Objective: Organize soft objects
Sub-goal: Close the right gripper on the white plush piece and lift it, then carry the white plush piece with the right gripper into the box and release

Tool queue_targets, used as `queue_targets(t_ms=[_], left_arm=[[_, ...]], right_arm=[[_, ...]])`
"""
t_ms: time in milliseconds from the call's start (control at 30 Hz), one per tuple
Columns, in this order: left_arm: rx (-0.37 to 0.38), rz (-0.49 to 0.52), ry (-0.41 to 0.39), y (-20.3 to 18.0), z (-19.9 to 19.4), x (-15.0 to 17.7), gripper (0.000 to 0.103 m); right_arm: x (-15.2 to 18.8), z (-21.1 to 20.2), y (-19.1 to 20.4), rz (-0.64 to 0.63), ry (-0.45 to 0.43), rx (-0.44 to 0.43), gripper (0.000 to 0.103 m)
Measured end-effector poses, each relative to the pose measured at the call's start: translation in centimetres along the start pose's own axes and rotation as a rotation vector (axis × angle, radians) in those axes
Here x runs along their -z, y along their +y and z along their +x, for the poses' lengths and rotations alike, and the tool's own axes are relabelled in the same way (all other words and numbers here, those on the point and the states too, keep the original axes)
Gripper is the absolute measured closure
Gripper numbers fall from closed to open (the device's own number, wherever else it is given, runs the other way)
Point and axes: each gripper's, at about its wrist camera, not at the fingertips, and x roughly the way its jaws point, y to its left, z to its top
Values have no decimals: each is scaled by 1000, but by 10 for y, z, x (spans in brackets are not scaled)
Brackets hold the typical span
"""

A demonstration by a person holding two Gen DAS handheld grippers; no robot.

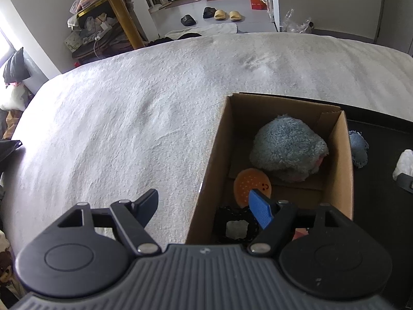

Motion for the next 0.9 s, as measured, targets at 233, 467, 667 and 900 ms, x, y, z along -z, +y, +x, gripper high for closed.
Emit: queue_targets(t_ms=[233,467,667,900], left_arm=[[16,-8,-2,11,2,1,27],[45,-26,-1,25,4,5,27],[89,-53,8,38,6,10,27],[153,-86,10,49,7,17,27]], right_arm=[[-2,-17,22,-78,-24,-8,67],[-7,-38,54,-149,-56,-64,67],[-11,-51,92,-257,-70,-98,67],[0,-42,127,-309,-27,-118,67]])
